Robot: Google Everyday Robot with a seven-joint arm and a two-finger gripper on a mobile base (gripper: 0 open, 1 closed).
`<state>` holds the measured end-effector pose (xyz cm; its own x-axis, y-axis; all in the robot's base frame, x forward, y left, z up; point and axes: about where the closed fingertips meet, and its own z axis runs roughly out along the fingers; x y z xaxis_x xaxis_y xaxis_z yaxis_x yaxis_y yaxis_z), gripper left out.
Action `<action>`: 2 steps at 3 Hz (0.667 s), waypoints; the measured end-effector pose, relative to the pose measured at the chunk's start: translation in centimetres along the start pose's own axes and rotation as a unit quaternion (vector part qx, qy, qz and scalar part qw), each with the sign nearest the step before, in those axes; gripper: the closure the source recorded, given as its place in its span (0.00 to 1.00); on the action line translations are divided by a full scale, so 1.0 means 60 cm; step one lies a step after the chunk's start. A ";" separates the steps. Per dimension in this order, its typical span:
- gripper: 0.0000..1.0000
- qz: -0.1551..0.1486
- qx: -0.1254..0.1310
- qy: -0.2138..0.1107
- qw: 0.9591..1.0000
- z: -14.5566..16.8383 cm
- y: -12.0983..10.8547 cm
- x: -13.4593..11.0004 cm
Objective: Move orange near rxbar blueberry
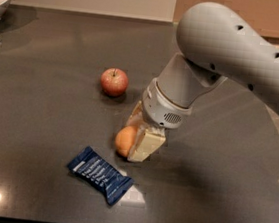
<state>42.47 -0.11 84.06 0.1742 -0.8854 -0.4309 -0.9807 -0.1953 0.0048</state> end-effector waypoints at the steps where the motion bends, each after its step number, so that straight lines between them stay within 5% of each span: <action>1: 0.00 -0.001 0.000 0.001 1.000 0.000 0.001 -0.002; 2: 0.00 -0.001 0.000 0.001 1.000 0.000 0.001 -0.002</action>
Offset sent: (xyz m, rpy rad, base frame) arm -0.0006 0.0006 0.0006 -0.0009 -0.0018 0.0015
